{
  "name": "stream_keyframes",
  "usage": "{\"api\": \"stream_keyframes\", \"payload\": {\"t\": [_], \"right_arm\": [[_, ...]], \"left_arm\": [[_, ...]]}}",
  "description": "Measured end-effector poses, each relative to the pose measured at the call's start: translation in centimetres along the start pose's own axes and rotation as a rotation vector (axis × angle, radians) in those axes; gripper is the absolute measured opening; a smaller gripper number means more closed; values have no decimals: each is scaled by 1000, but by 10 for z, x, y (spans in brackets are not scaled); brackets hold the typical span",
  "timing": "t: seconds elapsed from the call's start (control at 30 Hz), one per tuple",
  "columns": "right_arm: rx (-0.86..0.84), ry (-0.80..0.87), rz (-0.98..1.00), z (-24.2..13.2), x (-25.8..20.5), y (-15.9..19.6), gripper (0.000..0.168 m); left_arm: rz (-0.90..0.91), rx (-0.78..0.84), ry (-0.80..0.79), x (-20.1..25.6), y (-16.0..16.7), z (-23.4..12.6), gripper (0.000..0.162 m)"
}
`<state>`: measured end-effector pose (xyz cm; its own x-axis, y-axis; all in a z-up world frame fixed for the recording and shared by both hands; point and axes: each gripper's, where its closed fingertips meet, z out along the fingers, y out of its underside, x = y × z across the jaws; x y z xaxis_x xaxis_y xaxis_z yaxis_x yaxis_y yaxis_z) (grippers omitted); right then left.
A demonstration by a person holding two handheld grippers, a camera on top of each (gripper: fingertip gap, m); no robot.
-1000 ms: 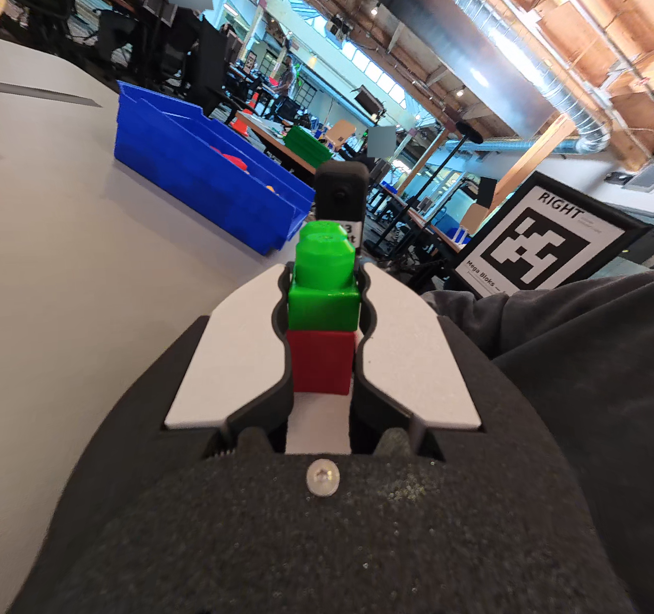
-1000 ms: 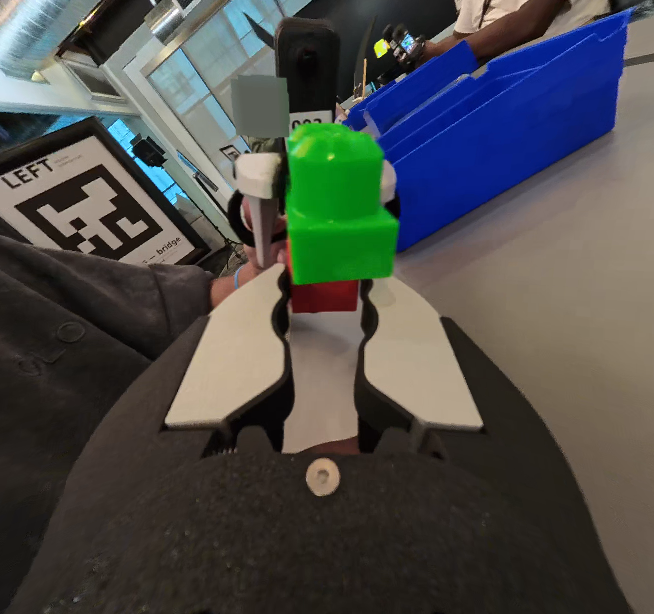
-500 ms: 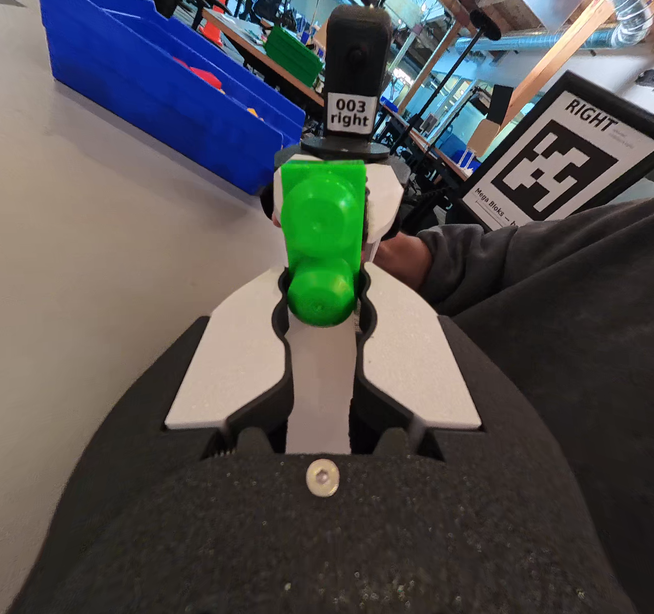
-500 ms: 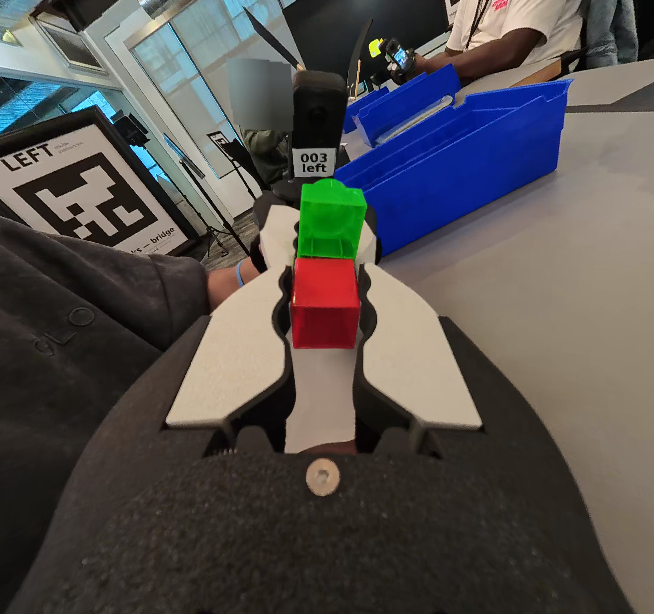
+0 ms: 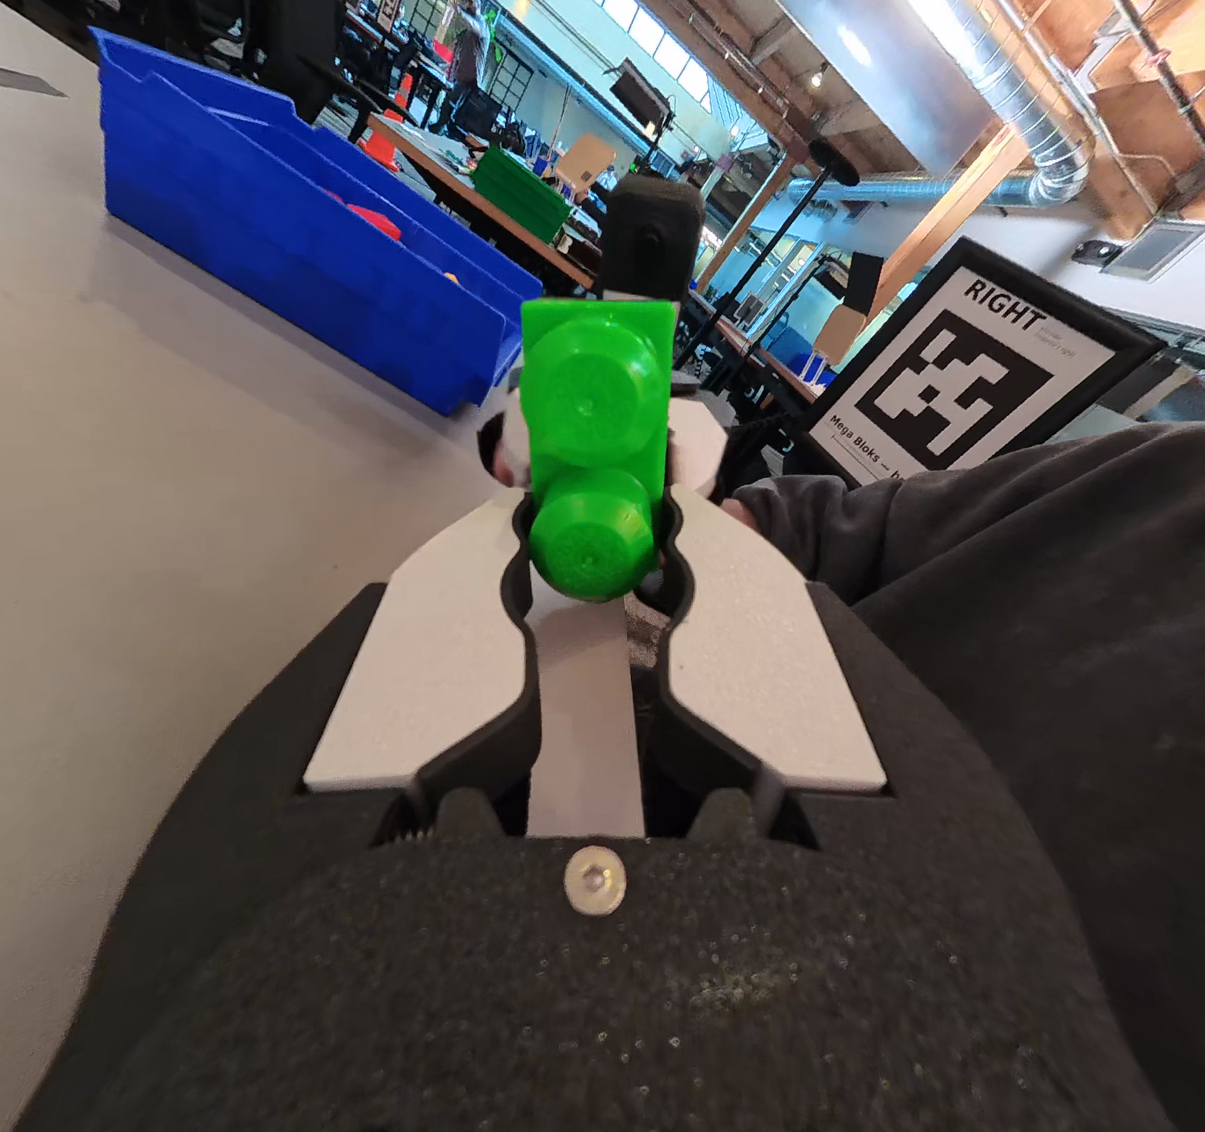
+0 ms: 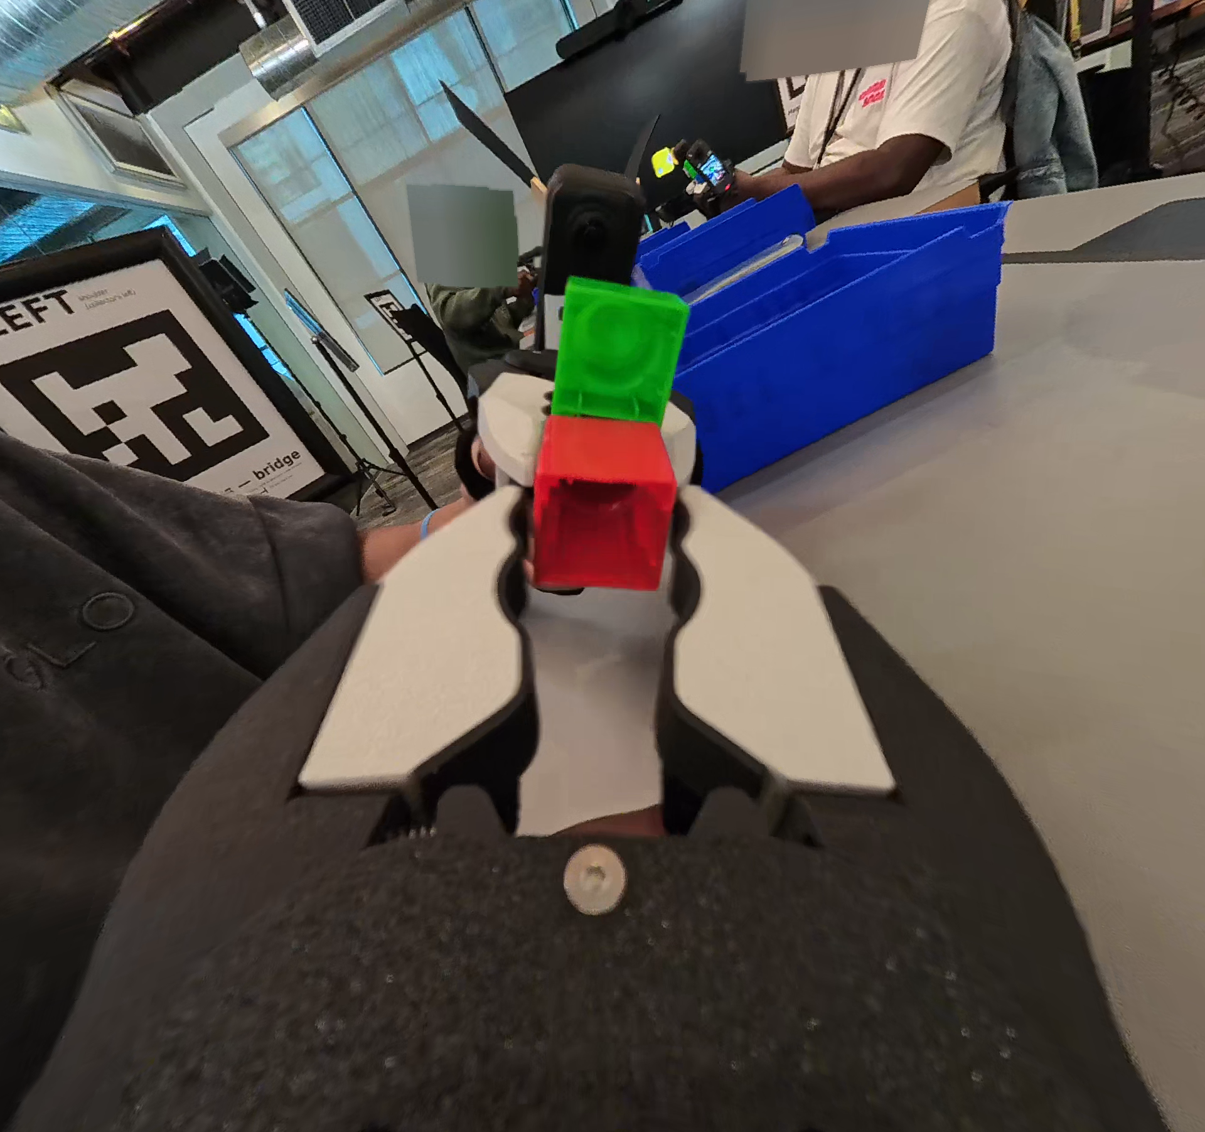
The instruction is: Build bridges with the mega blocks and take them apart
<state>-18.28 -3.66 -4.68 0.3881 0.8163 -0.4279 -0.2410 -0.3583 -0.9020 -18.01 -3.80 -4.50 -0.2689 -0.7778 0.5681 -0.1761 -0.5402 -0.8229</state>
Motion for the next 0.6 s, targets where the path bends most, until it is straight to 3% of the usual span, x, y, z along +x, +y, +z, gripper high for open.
{"api": "stream_keyframes", "payload": {"t": [0.6], "right_arm": [[11, -30, -49, -10, -7, -10, 36]], "left_arm": [[96, 24, -24, 9, -8, 0, 35]]}}
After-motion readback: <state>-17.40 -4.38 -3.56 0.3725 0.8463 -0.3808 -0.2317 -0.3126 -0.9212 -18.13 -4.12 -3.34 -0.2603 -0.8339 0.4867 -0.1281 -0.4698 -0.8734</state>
